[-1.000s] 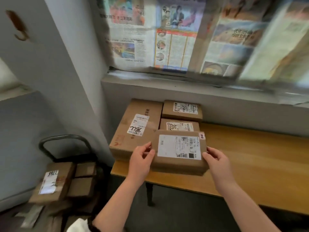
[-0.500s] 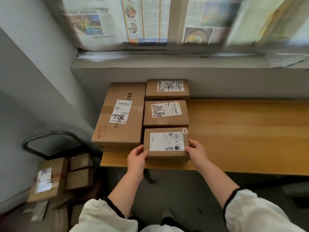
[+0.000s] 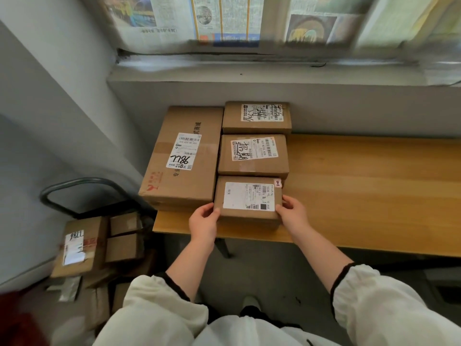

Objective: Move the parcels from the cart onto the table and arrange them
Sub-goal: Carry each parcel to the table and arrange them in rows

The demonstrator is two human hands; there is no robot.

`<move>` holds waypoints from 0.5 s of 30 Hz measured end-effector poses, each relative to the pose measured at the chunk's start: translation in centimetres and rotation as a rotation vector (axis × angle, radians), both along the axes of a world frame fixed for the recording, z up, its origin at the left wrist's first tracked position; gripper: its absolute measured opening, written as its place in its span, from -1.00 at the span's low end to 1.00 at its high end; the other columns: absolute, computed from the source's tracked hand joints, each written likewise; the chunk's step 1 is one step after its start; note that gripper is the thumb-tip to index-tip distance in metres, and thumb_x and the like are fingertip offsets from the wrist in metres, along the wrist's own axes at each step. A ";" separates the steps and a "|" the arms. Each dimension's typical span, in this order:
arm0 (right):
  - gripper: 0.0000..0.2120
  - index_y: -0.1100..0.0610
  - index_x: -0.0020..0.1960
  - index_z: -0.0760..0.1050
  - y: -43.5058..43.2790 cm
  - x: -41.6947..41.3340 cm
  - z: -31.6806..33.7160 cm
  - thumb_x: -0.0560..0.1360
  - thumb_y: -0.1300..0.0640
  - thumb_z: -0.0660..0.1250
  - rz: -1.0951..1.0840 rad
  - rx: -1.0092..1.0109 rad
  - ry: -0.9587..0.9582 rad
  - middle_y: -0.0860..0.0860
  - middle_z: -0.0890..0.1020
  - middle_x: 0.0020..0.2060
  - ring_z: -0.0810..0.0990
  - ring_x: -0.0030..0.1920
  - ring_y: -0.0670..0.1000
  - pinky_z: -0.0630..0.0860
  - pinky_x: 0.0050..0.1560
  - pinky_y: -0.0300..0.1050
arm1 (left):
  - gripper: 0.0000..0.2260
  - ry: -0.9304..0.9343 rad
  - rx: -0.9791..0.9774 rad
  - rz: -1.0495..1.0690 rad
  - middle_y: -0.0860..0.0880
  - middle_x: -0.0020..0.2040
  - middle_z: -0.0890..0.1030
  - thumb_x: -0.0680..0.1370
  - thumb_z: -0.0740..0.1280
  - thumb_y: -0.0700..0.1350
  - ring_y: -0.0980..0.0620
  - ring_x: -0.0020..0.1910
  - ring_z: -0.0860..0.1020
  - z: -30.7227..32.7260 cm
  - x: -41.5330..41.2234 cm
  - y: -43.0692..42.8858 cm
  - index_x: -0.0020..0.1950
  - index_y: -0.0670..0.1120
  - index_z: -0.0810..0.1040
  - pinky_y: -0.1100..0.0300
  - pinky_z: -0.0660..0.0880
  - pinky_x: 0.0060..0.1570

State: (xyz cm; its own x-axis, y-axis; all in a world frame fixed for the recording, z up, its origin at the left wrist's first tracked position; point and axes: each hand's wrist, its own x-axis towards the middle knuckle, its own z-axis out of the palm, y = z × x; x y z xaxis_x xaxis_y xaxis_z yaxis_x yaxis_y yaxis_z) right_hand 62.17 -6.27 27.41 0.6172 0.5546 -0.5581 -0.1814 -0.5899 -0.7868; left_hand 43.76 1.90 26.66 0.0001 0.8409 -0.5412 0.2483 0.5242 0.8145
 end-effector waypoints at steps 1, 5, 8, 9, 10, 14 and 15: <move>-0.56 0.14 0.42 0.31 0.0 0.0 -0.1 0.56 0.24 0.26 -0.004 0.001 -0.007 0.10 0.49 0.29 0.46 0.28 0.09 0.45 0.27 0.11 | -0.70 0.010 0.011 -0.004 -0.04 0.15 0.56 0.54 0.35 -0.17 -0.05 0.16 0.51 0.0 0.0 -0.1 0.27 -0.09 0.50 -0.05 0.47 0.22; -0.56 0.14 0.42 0.30 -0.1 -0.2 -0.1 0.56 0.21 0.26 0.012 0.002 -0.059 0.10 0.46 0.30 0.46 0.27 0.09 0.45 0.26 0.03 | -0.72 0.044 0.066 0.015 0.01 0.10 0.56 0.55 0.34 -0.17 0.02 0.11 0.51 0.1 0.4 -0.4 0.26 -0.08 0.50 0.07 0.48 0.18; -0.57 0.12 0.39 0.33 0.1 -0.5 0.2 0.55 0.14 0.28 0.007 -0.043 -0.299 0.08 0.34 0.35 0.39 0.31 0.09 0.38 0.24 -0.06 | -0.74 0.025 0.124 0.050 0.12 0.00 0.53 0.55 0.33 -0.17 0.07 0.10 0.51 0.8 0.2 -0.8 0.24 -0.05 0.50 0.24 0.44 0.04; -0.58 0.12 0.38 0.33 0.2 -0.8 0.6 0.54 0.12 0.28 0.016 -0.022 -0.394 0.08 0.31 0.36 0.35 0.33 0.09 0.34 0.24 -0.10 | -0.75 0.021 0.151 0.059 0.15 -0.01 0.52 0.55 0.33 -0.16 0.09 0.10 0.51 1.1 -0.1 -0.8 0.23 -0.03 0.50 0.30 0.42 -0.01; -0.59 0.13 0.36 0.34 0.5 -1.2 1.0 0.54 0.11 0.29 0.047 0.018 -0.485 0.08 0.29 0.36 0.32 0.34 0.08 0.29 0.24 -0.13 | -0.75 0.023 0.185 0.059 0.16 0.00 0.52 0.55 0.33 -0.15 0.11 0.11 0.50 1.4 -0.6 -0.9 0.22 -0.01 0.49 0.36 0.39 -0.06; -0.57 0.13 0.34 0.34 2.7 -3.8 3.0 0.51 0.11 0.31 0.367 0.151 -0.869 0.08 0.24 0.38 0.20 0.42 0.10 0.20 0.39 -0.05 | -0.70 0.182 0.414 -0.014 0.06 0.17 0.52 0.56 0.31 -0.13 0.10 0.17 0.48 2.9 -4.6 -0.8 0.30 -0.03 0.45 0.31 0.40 0.07; -0.57 0.13 0.34 0.34 3.5 -5.0 3.5 0.50 0.11 0.32 0.464 0.187 -0.934 0.09 0.23 0.40 0.15 0.45 0.12 0.15 0.44 0.02 | -0.68 0.278 0.496 -0.061 0.03 0.21 0.52 0.56 0.30 -0.13 0.08 0.20 0.47 3.1 -6.2 -0.8 0.32 -0.04 0.44 0.26 0.38 0.14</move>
